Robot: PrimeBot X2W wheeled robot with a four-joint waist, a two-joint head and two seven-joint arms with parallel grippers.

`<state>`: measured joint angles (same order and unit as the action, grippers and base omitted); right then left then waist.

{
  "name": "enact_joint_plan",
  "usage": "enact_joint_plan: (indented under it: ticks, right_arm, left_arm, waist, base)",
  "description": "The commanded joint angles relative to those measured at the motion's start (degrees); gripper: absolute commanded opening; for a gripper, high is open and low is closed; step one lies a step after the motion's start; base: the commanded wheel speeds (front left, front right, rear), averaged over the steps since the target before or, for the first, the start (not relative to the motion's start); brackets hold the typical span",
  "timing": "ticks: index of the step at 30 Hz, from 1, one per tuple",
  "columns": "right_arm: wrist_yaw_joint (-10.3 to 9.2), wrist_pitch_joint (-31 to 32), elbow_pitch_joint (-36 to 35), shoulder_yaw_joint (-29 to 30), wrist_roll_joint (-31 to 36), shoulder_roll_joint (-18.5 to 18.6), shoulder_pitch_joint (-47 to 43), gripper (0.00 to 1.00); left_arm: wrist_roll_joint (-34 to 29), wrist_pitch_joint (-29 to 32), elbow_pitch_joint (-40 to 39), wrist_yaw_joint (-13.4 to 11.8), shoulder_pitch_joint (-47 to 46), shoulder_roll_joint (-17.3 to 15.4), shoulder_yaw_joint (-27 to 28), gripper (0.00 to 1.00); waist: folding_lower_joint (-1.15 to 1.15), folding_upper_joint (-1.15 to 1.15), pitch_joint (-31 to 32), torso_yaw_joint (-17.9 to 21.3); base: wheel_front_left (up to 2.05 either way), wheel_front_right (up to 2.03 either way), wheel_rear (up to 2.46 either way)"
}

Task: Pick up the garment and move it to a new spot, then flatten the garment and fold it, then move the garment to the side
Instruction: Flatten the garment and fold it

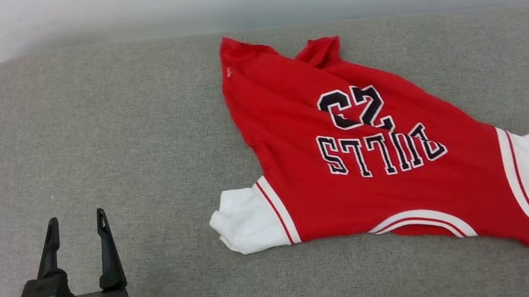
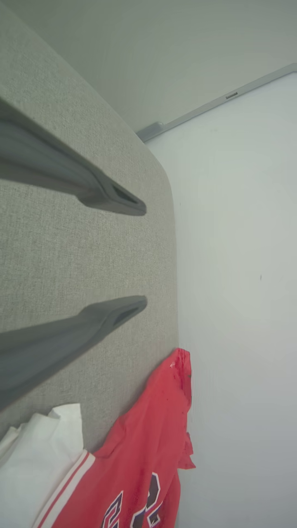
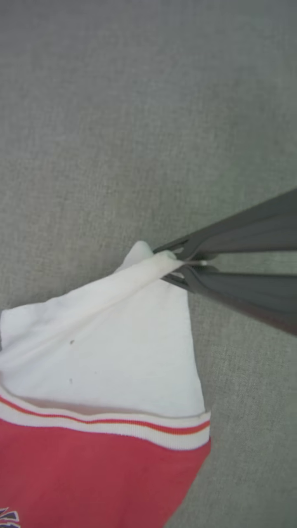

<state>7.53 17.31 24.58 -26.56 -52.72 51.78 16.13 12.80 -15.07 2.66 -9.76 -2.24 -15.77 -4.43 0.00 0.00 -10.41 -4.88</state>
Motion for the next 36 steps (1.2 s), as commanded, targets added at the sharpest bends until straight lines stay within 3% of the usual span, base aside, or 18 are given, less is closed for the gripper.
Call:
enact_joint_plan:
  ticks: [1, 6, 10, 14, 17, 28, 36]
  right_arm:
    - [-0.08, -0.53, 0.84, 1.04, 0.77, -0.61, -1.33, 0.0]
    - [-0.08, -0.73, 0.87, 4.04, 1.79, -2.79, -3.78, 0.0]
    - [-0.08, -0.37, -0.76, 5.55, 3.49, -4.09, -4.6, 0.0]
    - [-0.08, 0.64, -2.55, 6.98, 5.0, -5.08, -4.71, 0.0]
    - [-0.08, 1.43, -3.96, 8.01, 6.26, -5.9, -4.97, 0.0]
    - [-0.08, 4.58, -8.12, 11.11, 9.75, -8.25, -4.47, 0.0]
    - [-0.08, 6.21, -10.54, 11.48, 11.66, -10.02, -2.24, 0.0]
  left_arm:
    - [-0.3, -0.13, 0.25, 0.43, 0.35, 0.08, 0.06, 1.0]
    - [-0.24, -0.13, 0.85, 2.81, -1.34, -1.3, -0.3, 1.0]
    - [0.94, 3.21, 0.59, 7.51, -4.5, -4.14, -1.88, 1.0]
    - [3.53, 12.17, -0.02, 13.29, -8.68, -7.67, -4.16, 1.0]
    - [6.11, 20.52, -1.08, 15.84, -12.23, -10.6, -6.81, 1.0]
    - [23.03, 49.79, -5.25, 17.12, -22.59, -18.7, -22.09, 1.0]
    - [28.81, 58.24, -4.16, 17.15, -28.62, -21.9, -33.44, 1.0]
  waist:
    - [0.0, 0.0, 0.15, 0.09]
    - [0.0, 0.0, 1.0, 0.46]
    - [0.0, 0.0, 1.69, 0.56]
    - [0.0, 0.0, 1.92, 0.63]
    - [0.0, 0.0, 2.01, 0.76]
    - [0.0, 0.0, 0.54, 2.07]
    - [0.0, 0.0, -1.71, 4.3]
  base:
    - [0.0, 0.0, 0.0]
    - [0.0, 0.0, 0.0]
    - [0.0, 0.0, 0.0]
    - [0.0, 0.0, 0.0]
    - [0.0, 0.0, 0.0]
    - [0.0, 0.0, 0.0]
    - [0.0, 0.0, 0.0]
